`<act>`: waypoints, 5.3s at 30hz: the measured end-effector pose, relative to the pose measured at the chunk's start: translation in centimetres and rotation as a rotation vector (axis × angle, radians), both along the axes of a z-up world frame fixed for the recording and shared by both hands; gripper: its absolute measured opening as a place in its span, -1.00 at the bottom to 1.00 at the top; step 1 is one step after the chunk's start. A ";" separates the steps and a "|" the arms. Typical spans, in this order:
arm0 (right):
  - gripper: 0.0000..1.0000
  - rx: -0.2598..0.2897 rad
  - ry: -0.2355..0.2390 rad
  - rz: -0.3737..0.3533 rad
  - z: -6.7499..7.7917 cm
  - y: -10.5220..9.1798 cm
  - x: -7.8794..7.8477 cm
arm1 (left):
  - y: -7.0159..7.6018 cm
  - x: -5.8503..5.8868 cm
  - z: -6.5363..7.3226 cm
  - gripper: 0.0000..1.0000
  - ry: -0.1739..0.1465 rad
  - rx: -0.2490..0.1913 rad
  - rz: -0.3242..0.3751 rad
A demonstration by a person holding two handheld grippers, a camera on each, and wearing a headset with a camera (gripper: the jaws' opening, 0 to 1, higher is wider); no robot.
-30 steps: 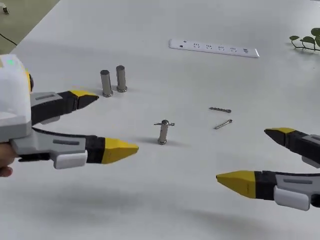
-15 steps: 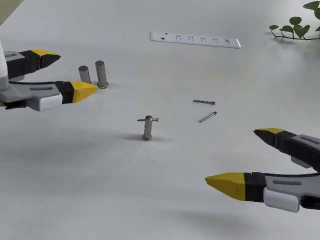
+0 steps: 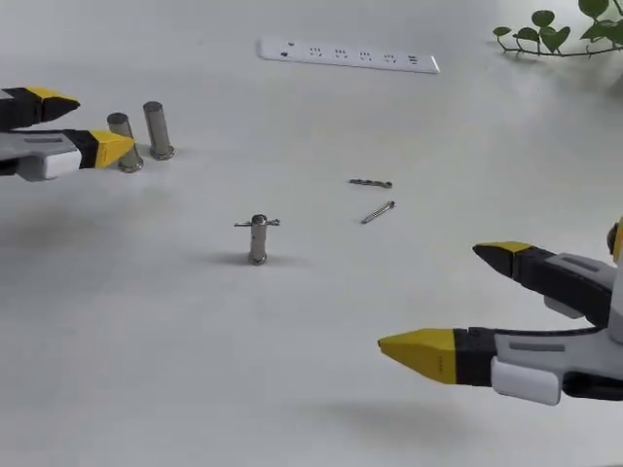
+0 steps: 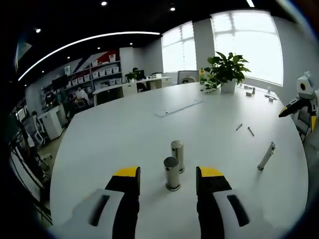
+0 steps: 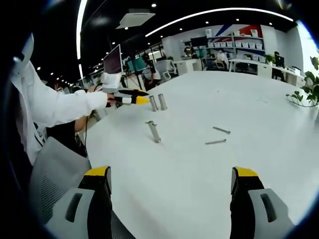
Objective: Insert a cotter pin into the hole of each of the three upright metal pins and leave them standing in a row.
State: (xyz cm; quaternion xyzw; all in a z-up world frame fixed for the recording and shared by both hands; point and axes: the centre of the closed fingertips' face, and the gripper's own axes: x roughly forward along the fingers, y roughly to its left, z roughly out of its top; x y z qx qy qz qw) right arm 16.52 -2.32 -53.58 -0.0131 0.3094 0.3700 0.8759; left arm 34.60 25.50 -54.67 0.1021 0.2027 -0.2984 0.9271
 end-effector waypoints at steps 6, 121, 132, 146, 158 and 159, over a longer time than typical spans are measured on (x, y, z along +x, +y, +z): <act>0.97 0.004 0.009 -0.013 -0.4 0.0 0.4 | -1.0 0.2 -1.0 -0.24 0.011 0.037 -0.040; 0.93 0.057 -0.014 -0.037 0.3 -2.1 -2.1 | -21.3 -19.5 -1.2 -0.81 0.114 0.000 -0.558; 0.92 0.055 -0.008 -0.034 0.1 -2.0 -2.0 | -21.5 -19.5 -1.3 -0.81 0.117 -0.010 -0.555; 0.90 0.056 0.001 -0.029 0.0 -1.9 -2.2 | -21.5 -20.0 -1.9 -0.81 0.105 0.017 -0.559; 0.88 0.057 0.003 -0.028 0.0 -2.0 -2.2 | -21.6 -19.6 -2.0 -0.80 0.105 -0.021 -0.536; 0.88 0.057 0.006 -0.027 0.0 -2.0 -2.3 | -21.6 -19.6 -1.9 -0.79 0.109 -0.027 -0.534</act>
